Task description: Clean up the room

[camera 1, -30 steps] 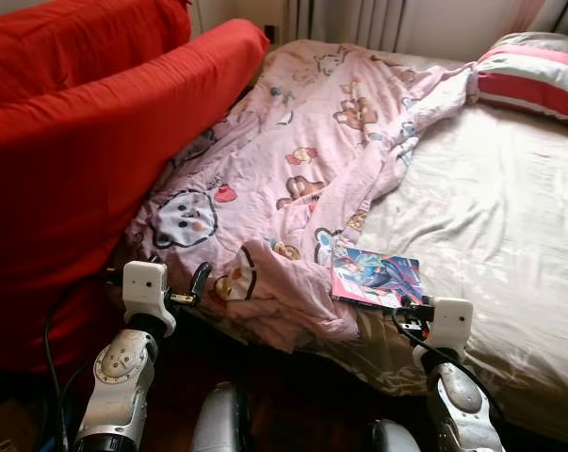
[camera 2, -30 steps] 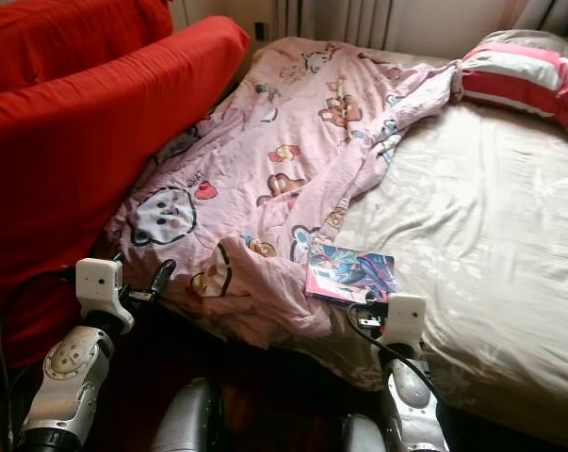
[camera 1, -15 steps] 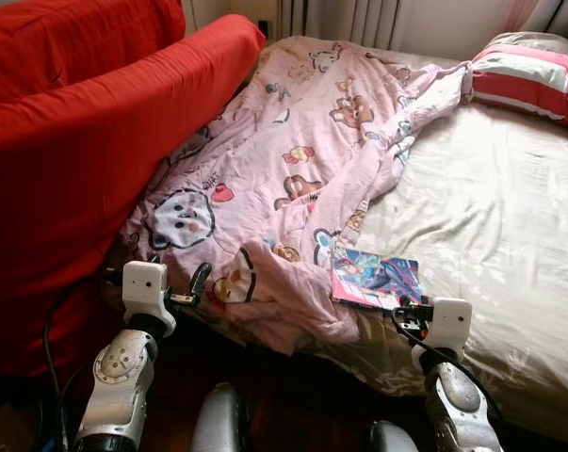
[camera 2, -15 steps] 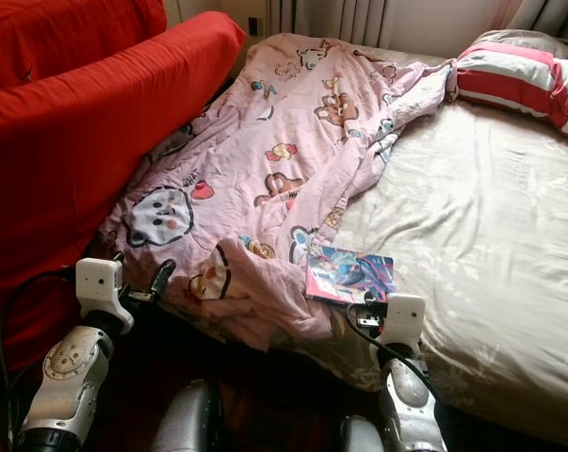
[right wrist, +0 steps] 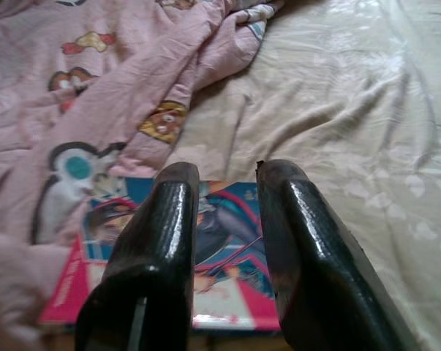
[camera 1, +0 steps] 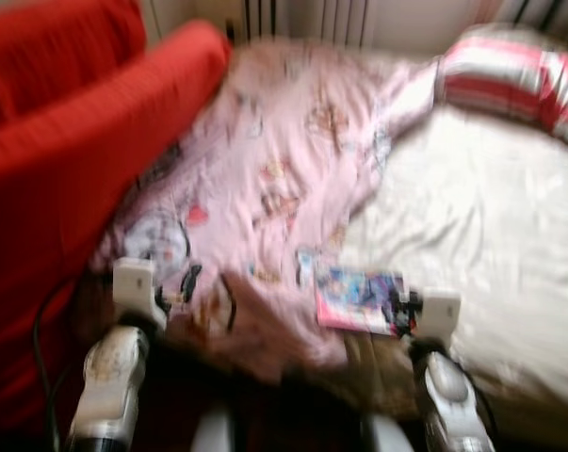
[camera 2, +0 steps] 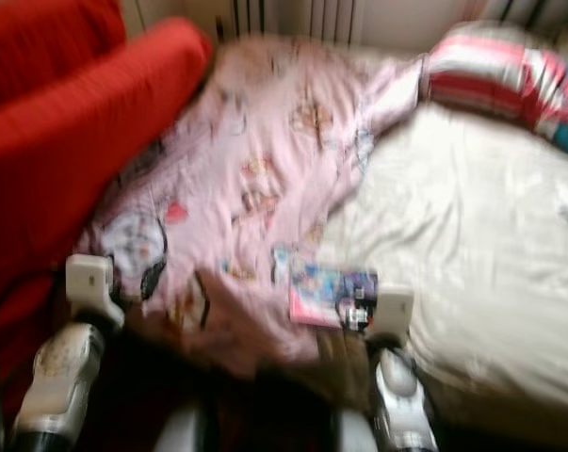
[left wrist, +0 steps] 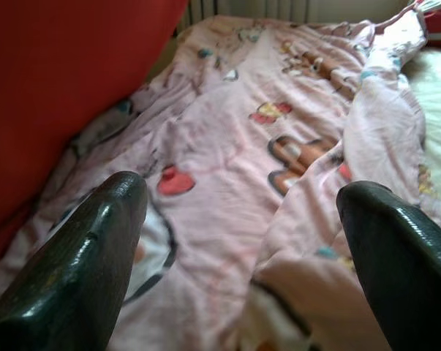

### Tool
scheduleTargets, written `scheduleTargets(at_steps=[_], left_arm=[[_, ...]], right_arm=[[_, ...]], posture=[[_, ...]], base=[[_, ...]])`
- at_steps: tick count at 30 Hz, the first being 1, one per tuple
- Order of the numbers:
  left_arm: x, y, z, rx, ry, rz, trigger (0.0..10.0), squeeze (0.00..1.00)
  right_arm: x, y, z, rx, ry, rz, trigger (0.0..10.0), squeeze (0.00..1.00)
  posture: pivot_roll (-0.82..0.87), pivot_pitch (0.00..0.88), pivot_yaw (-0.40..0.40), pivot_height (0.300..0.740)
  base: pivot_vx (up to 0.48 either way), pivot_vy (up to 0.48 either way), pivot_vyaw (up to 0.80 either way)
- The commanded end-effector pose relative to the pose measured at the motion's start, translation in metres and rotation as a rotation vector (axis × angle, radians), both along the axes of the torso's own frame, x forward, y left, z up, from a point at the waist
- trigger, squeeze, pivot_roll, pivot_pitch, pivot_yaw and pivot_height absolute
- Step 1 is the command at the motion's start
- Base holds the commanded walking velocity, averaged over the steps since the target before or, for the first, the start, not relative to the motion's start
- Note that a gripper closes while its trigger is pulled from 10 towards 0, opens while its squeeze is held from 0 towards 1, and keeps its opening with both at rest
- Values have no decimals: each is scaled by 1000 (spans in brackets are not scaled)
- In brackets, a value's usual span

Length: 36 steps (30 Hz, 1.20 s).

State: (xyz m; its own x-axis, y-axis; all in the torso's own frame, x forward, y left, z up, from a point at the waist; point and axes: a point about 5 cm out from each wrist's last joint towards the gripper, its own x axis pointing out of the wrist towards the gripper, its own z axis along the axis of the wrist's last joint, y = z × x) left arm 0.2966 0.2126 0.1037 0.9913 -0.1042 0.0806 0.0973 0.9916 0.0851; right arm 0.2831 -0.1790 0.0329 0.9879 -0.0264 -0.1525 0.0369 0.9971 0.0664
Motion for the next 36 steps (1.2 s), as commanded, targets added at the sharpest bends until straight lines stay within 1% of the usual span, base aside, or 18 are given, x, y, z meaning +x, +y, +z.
scheduleTargets(at_steps=[1,5,8,13,15,17,19,21,23,24,25,27,28,29,30,34,35,36], left_arm=[[-2,-4,-5,-10,15,-10,10000,0],[-2,-4,-5,-10,15,-10,10000,0],[-2,-4,-4,-11,13,-11,10000,0],[-4,-4,-3,-12,14,-21,10000,0],[-6,-4,-3,-11,15,-24,10000,0],[-6,-4,-3,-9,14,-26,10000,0],[-9,-5,-2,-5,18,-37,10000,0],[-12,-6,0,1,19,-48,10000,0],[-15,-6,4,4,14,-58,10000,0],[-15,-7,6,7,11,-63,10000,0],[-16,-7,9,11,5,-72,10000,0],[-16,-8,11,14,1,-76,10000,0],[-17,-7,15,16,-4,-78,10000,0],[-17,-7,15,16,-4,-78,10000,0],[-18,-7,18,20,-8,-79,10000,0],[-20,-4,23,26,-8,-76,10000,0],[-21,-3,23,28,-4,-75,10000,0],[-22,-3,22,30,-2,-74,10000,0]], right_arm=[[-6,-9,-5,-9,23,-27,10000,0],[-5,-8,-6,-27,26,-15,10000,0],[-5,-7,-6,-26,29,-14,10000,0],[-8,-8,-10,-23,48,-19,10000,0],[-8,-9,-14,-58,81,-7,10000,0],[-8,-9,-15,-78,92,-1,10000,0],[-4,-8,-14,-149,92,42,10000,0],[1,-8,-15,-231,116,70,10000,0],[8,-6,-14,-330,134,118,10000,0],[10,-5,-14,-352,141,123,10000,365],[14,-4,-14,-413,170,135,10000,1000],[16,-3,-15,-456,188,148,10000,1000],[18,-3,-16,-566,215,172,10000,1000],[18,-3,-16,-566,215,172,10000,1000],[19,-2,-19,-654,242,198,10000,1000],[22,2,-20,-699,251,225,10000,1000],[22,4,-21,-711,251,245,10000,675],[22,5,-21,-720,251,258,10000,675]], posture=[[10,107,21,617],[11,108,21,617],[14,112,21,617],[17,128,24,617],[20,144,28,617],[21,149,29,617],[36,184,39,617],[45,203,44,617],[62,223,51,617],[76,237,55,617],[90,245,58,617],[94,249,61,617],[107,263,64,617],[107,263,64,617],[119,272,64,617],[136,289,70,617],[141,295,70,617],[142,294,70,617]], base=[[304,0,0],[304,0,0],[295,0,467],[0,0,0],[0,0,0],[0,0,0],[0,0,0],[0,0,0],[0,0,0],[0,0,0],[0,0,0],[0,0,0],[0,0,0],[0,0,0],[0,0,0],[0,0,0],[0,0,0],[0,0,0]])
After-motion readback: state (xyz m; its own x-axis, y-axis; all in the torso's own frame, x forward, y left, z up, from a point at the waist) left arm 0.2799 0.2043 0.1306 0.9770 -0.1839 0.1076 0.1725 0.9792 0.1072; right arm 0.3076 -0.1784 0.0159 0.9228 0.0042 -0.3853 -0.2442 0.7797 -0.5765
